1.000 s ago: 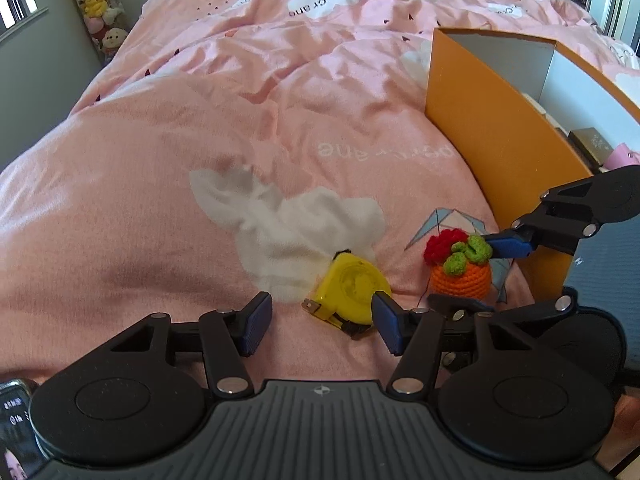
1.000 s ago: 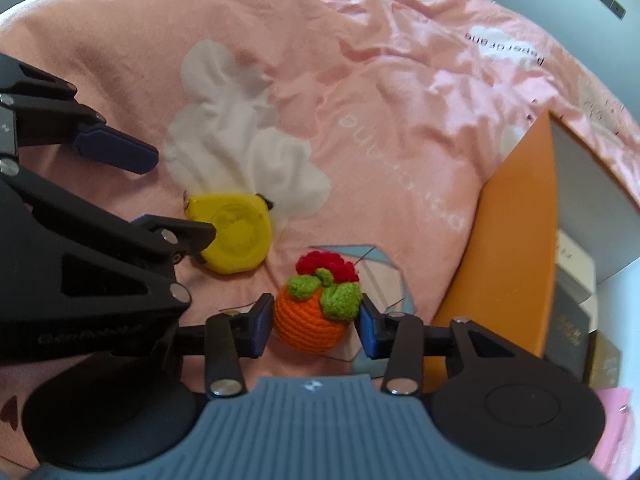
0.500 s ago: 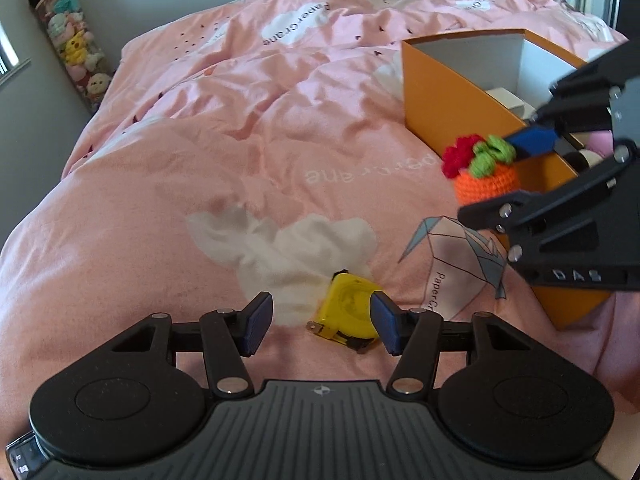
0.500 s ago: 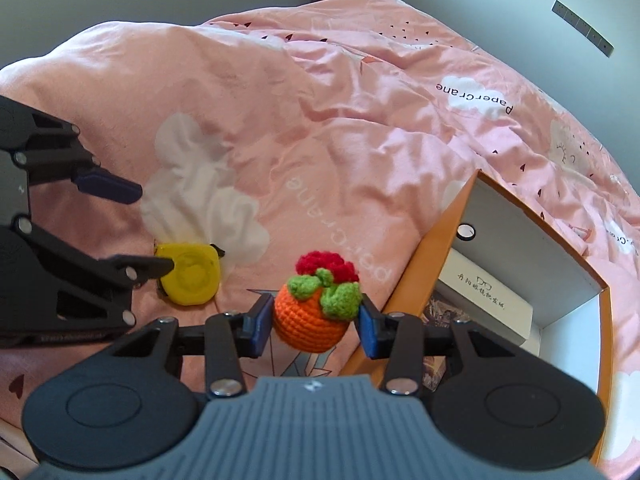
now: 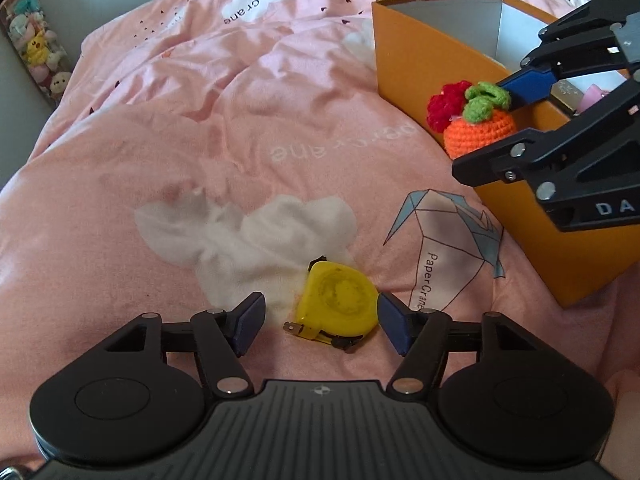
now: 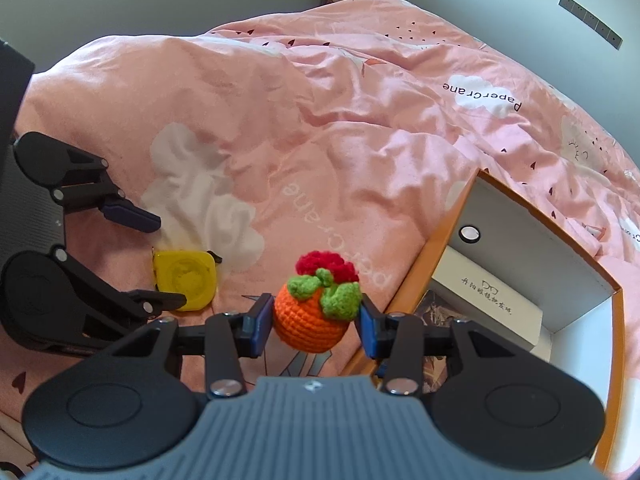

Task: Organize objects
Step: 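Grasp the yellow tape measure with the left tool while the right tool lifts the fruit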

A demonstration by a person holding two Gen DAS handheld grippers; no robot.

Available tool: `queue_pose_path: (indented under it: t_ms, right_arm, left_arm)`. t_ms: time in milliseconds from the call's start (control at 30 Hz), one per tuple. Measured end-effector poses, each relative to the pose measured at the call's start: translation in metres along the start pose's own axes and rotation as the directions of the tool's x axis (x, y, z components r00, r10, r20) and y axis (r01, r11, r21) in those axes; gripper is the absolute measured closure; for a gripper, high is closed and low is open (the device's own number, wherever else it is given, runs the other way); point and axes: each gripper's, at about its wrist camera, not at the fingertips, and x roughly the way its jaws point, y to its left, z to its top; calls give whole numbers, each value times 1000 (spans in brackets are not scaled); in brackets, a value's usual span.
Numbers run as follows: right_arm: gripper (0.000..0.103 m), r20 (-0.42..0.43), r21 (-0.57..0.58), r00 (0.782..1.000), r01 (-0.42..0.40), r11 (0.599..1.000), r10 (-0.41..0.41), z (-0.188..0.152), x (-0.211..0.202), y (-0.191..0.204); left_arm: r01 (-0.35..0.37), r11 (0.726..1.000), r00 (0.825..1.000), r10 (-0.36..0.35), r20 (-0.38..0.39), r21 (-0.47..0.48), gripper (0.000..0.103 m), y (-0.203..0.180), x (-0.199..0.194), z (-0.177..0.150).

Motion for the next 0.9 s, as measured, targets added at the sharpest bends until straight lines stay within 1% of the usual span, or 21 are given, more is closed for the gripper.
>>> queue_pose_path:
  t_ms: [233,400,533,633,700,733,900]
  right_arm:
    - [57,13,19,1000,-24,1000,24,1,2,-6]
    - [57,22,24,999,-31,999,30,2,3,-8]
    - [57,28,21,999,-26,999,25,2,3,-8]
    - [57,29,21,999,-22,1000,21,2,3,-7]
    - [57,29,23,999,-18,1000,17,3,3,-6]
    - [57,28,24,999,-16,1000,16,3,2,-6]
    - [57,22,30,1000,-12,999,12,2,0,-5]
  left_arm:
    - [46,998,999,-45,-31,43,25,-8,15,6]
    - [34,997,998,-30,-61,74,25,-16,28,9]
    - [3,994,997,5,-77,105,25,-23,35,8]
    - [-15,994,997,24,-79,112,30,-25,37,6]
    - [-29,994,996,37,-76,105,37,-24,36,6]
    - [-32,994,996,40,-75,102,43,-24,36,6]
    - [-44,995,997,49,-62,87,44,-26,33,4]
